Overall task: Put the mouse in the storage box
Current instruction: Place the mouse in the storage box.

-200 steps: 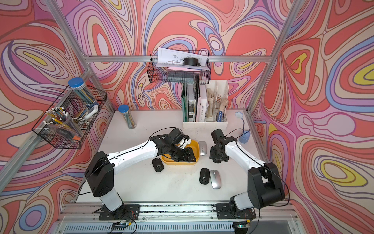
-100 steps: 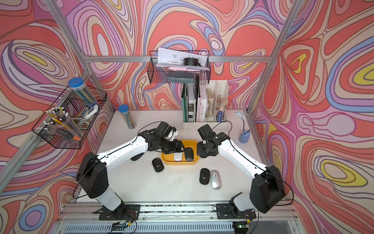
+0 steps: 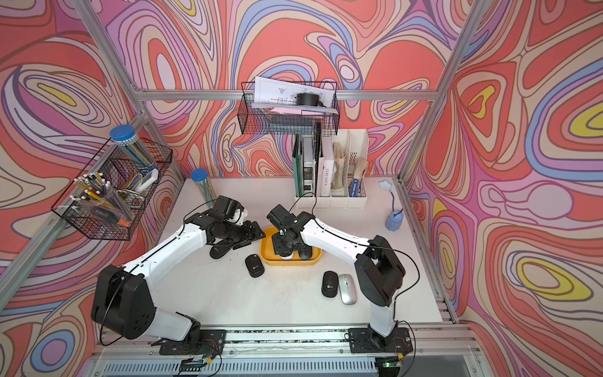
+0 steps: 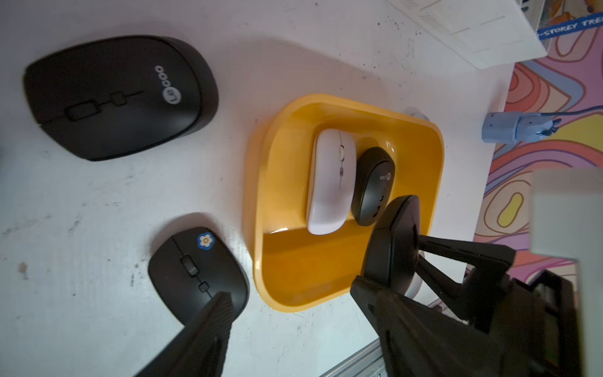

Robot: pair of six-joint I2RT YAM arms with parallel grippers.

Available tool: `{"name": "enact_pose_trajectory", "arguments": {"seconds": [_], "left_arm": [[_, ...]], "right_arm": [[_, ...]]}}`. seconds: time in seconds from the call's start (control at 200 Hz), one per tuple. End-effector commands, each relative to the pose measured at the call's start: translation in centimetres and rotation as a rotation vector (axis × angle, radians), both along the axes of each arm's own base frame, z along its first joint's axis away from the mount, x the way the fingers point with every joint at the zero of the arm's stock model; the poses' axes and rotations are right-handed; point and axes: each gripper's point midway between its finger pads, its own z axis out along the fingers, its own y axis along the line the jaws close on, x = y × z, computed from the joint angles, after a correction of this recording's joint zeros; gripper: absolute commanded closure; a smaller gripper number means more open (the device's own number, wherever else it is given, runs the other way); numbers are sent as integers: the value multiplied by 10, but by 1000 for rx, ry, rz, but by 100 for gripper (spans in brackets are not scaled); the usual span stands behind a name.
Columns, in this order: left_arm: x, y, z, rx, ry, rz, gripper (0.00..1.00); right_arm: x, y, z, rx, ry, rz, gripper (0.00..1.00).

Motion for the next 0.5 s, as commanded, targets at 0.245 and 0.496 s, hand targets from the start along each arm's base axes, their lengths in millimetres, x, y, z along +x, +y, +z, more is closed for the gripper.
{"name": "enact_pose_trajectory", "arguments": {"seconds": [0.245,0.496], "left_arm": [[-12,28,-4,-7,19,53,24],[-16,31,-8,17,23,37,24]], "right_arm": [[25,33,-25,20,20,-21,60],[31,43,-44,44,46,-70,59]]}}
